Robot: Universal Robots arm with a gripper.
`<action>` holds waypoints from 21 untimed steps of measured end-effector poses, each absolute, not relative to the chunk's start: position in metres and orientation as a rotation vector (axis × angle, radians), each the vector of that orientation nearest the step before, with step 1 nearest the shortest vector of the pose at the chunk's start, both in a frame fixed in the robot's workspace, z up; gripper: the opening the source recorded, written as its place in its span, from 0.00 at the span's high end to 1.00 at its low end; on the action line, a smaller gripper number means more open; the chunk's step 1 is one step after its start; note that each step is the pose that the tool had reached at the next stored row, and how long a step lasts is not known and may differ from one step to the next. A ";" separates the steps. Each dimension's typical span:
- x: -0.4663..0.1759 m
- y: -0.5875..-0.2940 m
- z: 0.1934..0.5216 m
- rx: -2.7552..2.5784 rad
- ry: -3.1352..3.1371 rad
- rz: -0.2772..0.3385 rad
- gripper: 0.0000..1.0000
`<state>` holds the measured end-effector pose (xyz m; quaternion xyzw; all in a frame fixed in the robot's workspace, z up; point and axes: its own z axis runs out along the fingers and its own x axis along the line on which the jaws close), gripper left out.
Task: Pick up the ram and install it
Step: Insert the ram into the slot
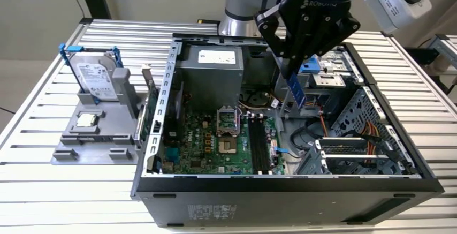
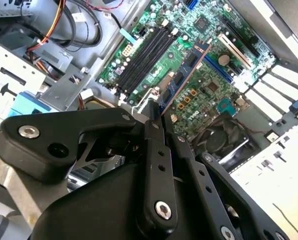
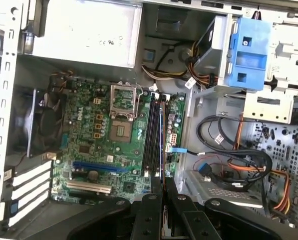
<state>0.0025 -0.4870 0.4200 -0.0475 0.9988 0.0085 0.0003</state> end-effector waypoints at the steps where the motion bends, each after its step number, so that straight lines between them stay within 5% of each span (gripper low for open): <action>1: 0.002 -0.487 0.420 -0.137 3.138 0.027 1.00; 21: 0.002 -0.486 0.413 -0.083 3.139 0.026 1.00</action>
